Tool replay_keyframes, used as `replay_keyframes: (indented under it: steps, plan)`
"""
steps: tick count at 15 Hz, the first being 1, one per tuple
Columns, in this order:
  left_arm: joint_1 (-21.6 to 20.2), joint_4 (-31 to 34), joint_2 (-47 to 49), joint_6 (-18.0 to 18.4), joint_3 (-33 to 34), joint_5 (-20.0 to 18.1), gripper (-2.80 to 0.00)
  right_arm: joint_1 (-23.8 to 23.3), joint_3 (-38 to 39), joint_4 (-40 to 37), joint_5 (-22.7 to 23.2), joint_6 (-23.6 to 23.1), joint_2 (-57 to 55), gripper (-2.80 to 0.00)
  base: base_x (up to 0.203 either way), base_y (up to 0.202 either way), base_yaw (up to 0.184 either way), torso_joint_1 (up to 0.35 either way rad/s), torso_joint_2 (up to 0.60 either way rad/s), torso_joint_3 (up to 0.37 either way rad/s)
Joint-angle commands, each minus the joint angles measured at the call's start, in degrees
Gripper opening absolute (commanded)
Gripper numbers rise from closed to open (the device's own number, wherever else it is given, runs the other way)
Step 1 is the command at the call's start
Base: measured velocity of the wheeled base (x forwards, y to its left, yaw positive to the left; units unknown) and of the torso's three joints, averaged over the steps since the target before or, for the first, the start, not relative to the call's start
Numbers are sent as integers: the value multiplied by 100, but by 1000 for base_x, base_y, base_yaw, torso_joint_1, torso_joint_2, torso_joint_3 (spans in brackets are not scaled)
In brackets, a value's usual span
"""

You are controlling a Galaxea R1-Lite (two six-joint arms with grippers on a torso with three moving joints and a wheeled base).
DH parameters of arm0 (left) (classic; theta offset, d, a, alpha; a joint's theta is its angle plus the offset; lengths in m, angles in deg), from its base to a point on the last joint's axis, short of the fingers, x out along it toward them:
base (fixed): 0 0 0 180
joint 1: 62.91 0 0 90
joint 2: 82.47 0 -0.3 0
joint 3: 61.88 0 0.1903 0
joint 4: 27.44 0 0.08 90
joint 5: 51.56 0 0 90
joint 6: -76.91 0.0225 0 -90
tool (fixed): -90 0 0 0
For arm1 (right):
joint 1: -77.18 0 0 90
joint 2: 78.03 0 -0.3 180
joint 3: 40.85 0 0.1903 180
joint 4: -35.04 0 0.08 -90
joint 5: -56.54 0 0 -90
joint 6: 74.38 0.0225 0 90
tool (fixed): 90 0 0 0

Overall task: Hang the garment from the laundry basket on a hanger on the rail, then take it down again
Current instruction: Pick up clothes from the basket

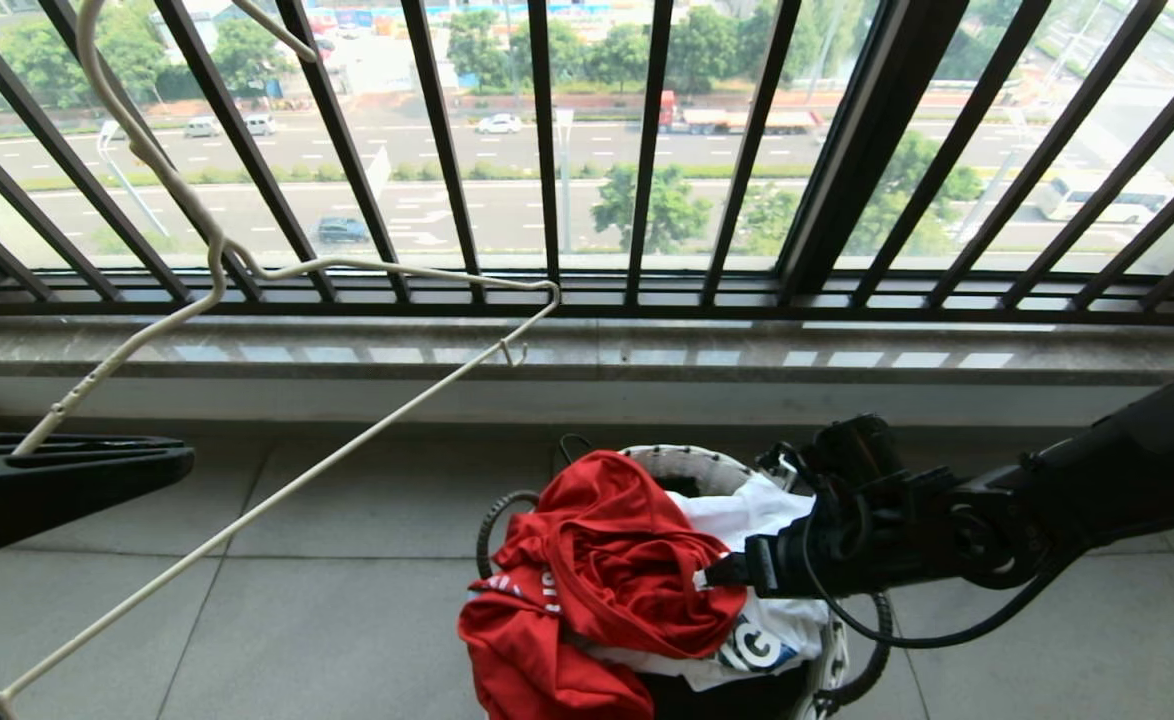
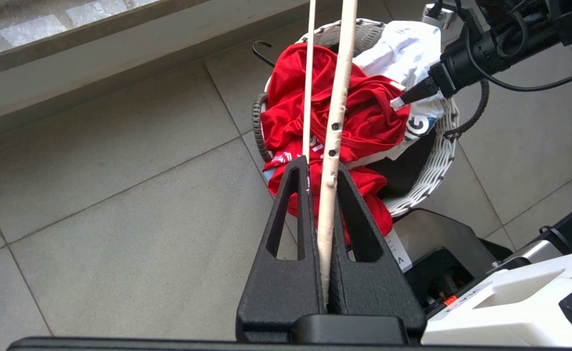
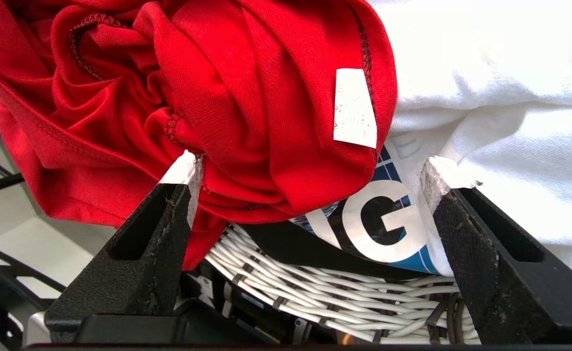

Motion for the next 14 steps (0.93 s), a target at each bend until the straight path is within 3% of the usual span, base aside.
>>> replay_keyframes:
  steps: [1, 8, 11, 14]
  plan:
    - [0, 17, -11, -3, 1, 5, -280, 4, -66, 28, 16, 19, -295, 0, 0, 0, 0, 0, 0, 0]
    - [0, 8, -29, 6, 1, 5, -280, 179, -329, -10, 35, 68, -395, 0, 0, 0, 0, 0, 0, 0]
    - [0, 8, -29, 6, 1, 5, -280, 420, -463, -11, 32, 445, -364, 0, 0, 0, 0, 0, 0, 0]
    - [0, 8, -29, 6, 1, 5, -280, 453, -477, -29, 29, 469, -364, 0, 0, 0, 0, 0, 0, 0]
